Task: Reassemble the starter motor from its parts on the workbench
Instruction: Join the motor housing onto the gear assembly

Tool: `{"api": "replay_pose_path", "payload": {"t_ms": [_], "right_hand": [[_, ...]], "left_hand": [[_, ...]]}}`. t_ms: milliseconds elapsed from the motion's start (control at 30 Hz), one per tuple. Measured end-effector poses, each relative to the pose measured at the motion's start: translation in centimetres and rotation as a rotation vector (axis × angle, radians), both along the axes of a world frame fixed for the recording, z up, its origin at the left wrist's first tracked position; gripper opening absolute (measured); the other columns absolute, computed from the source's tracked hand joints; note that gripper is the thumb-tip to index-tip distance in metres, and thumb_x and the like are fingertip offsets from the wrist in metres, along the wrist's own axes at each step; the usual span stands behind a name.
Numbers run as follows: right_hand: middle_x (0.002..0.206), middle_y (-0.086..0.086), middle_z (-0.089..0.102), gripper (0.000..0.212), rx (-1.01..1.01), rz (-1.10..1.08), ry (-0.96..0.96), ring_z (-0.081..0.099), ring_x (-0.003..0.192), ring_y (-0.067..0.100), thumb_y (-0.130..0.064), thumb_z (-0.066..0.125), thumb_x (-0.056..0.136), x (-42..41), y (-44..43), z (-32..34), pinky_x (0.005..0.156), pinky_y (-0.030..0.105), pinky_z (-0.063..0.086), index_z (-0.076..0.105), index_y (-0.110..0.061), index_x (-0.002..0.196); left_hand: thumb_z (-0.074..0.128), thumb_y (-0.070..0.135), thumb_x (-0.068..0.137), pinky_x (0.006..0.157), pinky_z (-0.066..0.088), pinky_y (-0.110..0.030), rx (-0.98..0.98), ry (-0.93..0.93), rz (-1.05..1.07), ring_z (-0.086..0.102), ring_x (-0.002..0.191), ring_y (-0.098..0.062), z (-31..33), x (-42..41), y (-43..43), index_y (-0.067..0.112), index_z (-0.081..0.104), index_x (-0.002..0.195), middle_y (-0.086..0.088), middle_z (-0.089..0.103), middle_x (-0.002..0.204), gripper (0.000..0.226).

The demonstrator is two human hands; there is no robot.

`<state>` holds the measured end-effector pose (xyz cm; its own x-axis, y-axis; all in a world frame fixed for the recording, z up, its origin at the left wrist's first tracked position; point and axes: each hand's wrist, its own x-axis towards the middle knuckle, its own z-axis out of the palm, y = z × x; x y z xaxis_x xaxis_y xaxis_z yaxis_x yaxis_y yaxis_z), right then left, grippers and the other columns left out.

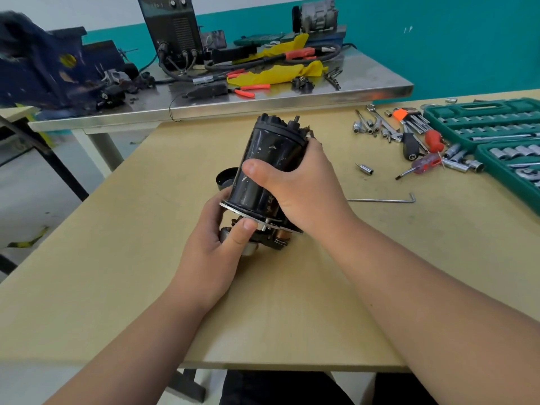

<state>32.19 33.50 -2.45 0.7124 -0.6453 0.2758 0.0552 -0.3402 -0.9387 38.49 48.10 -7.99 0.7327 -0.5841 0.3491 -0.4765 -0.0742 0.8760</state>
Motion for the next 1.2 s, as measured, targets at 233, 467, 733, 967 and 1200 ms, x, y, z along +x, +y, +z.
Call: {"api": "replay_pose_path", "payload": {"t_ms": [233, 467, 733, 967, 1200], "right_hand": [[0.109, -0.010, 0.061, 0.094, -0.088, -0.112, -0.044, 0.063, 0.100, 0.013, -0.071, 0.069, 0.047, -0.7, 0.3, -0.3, 0.084, 0.039, 0.056, 0.035, -0.027, 0.122], [0.093, -0.017, 0.064, 0.067, -0.123, 0.086, 0.053, 0.061, 0.078, -0.009, -0.071, 0.069, 0.053, -2.0, -3.4, 1.5, 0.060, 0.013, 0.046, 0.046, -0.035, 0.105], [0.085, -0.024, 0.068, 0.049, -0.133, 0.278, 0.111, 0.064, 0.077, -0.007, -0.063, 0.071, 0.056, -2.0, -5.3, 2.0, 0.066, 0.021, 0.046, 0.062, -0.035, 0.095], [0.081, -0.023, 0.066, 0.058, -0.097, 0.295, 0.050, 0.065, 0.079, -0.002, -0.066, 0.069, 0.049, -1.7, -5.7, 1.1, 0.068, 0.020, 0.048, 0.059, -0.032, 0.095], [0.069, -0.020, 0.065, 0.020, -0.125, 0.274, 0.095, 0.062, 0.065, -0.005, -0.048, 0.072, 0.078, -1.5, -5.7, 1.0, 0.051, 0.006, 0.040, 0.064, -0.029, 0.079]], "left_hand": [[0.060, 0.086, 0.060, 0.084, 0.038, 0.001, 0.059, -0.206, -0.012, 0.053, 0.111, 0.016, 0.6, 0.0, 0.2, 0.049, 0.032, 0.137, 0.044, 0.049, 0.124, 0.090], [0.061, 0.081, 0.068, 0.093, 0.040, -0.008, 0.075, -0.200, -0.070, 0.055, 0.115, 0.010, 0.9, 1.3, -0.2, 0.041, 0.039, 0.134, 0.037, 0.056, 0.123, 0.080], [0.060, 0.078, 0.073, 0.108, 0.041, -0.033, 0.114, -0.142, -0.221, 0.052, 0.129, -0.011, 0.7, 3.4, -0.7, 0.009, 0.035, 0.148, 0.005, 0.053, 0.143, 0.105], [0.065, 0.062, 0.081, 0.102, 0.040, -0.021, 0.089, -0.041, -0.289, 0.052, 0.130, -0.014, 0.9, 3.5, -1.2, 0.002, 0.039, 0.144, 0.005, 0.055, 0.140, 0.090], [0.067, 0.085, 0.054, 0.106, 0.034, -0.012, 0.138, -0.016, -0.164, 0.042, 0.134, 0.004, 0.8, 3.5, -1.2, 0.035, 0.030, 0.146, 0.029, 0.048, 0.141, 0.111]]}}
